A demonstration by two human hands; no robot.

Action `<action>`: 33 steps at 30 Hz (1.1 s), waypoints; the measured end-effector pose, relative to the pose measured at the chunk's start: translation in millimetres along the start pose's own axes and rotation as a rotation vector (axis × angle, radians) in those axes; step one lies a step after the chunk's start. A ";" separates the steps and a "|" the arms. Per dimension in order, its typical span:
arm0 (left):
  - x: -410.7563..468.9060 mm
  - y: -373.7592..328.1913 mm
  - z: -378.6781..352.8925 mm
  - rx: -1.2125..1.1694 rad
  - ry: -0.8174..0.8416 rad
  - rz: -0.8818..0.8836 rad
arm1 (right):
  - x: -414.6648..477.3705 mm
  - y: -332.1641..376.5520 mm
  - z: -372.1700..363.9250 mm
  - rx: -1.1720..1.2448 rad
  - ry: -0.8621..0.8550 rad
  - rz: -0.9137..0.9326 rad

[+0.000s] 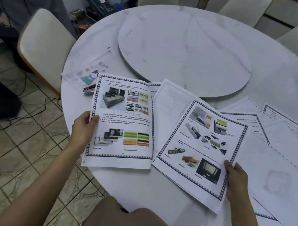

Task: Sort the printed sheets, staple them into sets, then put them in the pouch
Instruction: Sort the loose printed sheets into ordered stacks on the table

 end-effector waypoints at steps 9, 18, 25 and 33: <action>-0.4 -6.2 6.1 0.048 -0.033 0.010 | 3.6 0.2 -5.9 -0.029 0.016 0.014; -2.8 -4.1 7.4 0.093 -0.028 0.048 | 2.2 2.6 -3.0 -0.031 -0.006 0.033; -3.6 -9.5 11.1 0.121 -0.048 -0.001 | -2.4 3.7 -6.4 -0.008 0.005 0.012; -10.2 -40.2 28.0 0.017 -0.134 -0.084 | -9.6 5.2 -10.3 0.003 0.004 -0.003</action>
Point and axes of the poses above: each hand's wrist, its own x-axis towards the middle knuckle, its own z-axis out of the back of the hand, y = z × x, the point moved 9 cm from there along x, towards the middle knuckle, and after that the axes turned 15 degrees about x, right-handed, at the moved point
